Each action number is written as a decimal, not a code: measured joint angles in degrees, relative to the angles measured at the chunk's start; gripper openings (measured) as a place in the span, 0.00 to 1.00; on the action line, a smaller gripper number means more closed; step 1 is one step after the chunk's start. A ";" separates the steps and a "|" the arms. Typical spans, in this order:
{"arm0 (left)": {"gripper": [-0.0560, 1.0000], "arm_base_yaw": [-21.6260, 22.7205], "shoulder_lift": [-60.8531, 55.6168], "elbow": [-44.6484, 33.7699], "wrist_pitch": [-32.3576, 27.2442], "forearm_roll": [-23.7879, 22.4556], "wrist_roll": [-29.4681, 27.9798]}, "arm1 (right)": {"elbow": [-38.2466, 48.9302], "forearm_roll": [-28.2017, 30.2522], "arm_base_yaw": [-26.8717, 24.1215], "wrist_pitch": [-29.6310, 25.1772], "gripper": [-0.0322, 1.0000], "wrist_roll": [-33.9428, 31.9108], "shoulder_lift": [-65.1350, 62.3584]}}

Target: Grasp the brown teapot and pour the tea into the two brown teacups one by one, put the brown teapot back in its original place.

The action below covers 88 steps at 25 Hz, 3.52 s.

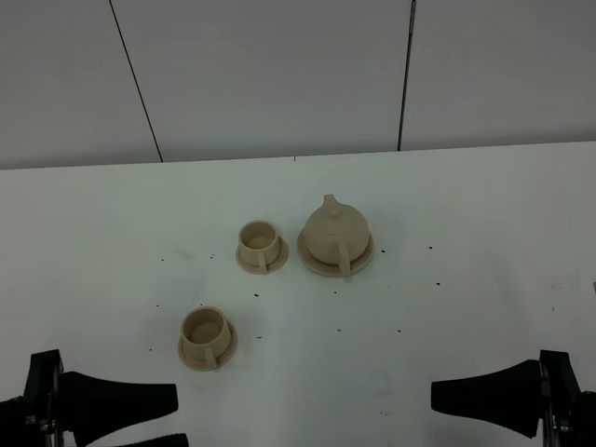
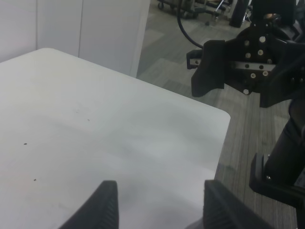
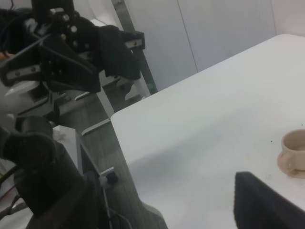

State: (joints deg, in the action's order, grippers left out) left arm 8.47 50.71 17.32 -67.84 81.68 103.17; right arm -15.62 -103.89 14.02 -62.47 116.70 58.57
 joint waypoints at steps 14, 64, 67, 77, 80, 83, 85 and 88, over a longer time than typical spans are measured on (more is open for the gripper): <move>0.50 0.00 0.00 0.00 0.00 0.00 0.00 | 0.00 0.00 0.00 0.00 0.60 0.00 0.00; 0.33 0.00 -32.29 28.26 2.10 -65.04 -82.61 | -8.56 0.00 0.00 2.48 0.48 -4.31 0.00; 0.33 0.00 -35.79 27.04 -0.38 -73.10 -89.18 | -8.56 0.00 0.00 2.49 0.48 -4.31 0.00; 0.27 0.00 -44.22 14.95 -0.33 -77.63 -96.90 | -8.56 0.00 0.00 2.54 0.48 -5.30 0.00; 0.27 0.00 -45.89 14.93 -0.33 -79.41 -98.56 | -8.56 0.00 0.00 2.55 0.48 -5.77 0.00; 0.27 0.00 -46.90 14.93 -0.33 -81.68 -100.55 | -8.56 0.00 0.00 2.66 0.48 -5.82 0.00; 0.27 0.00 -46.91 14.93 -0.33 -82.66 -101.15 | -8.56 0.00 0.00 2.70 0.48 -5.82 0.00; 0.27 0.00 -46.91 14.93 -0.19 -82.75 -101.39 | -8.56 0.00 0.00 2.84 0.48 -5.82 0.00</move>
State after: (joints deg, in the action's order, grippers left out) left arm 8.47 3.80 32.25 -68.03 -1.07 1.78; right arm -24.18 -103.89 14.02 -59.62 110.88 58.57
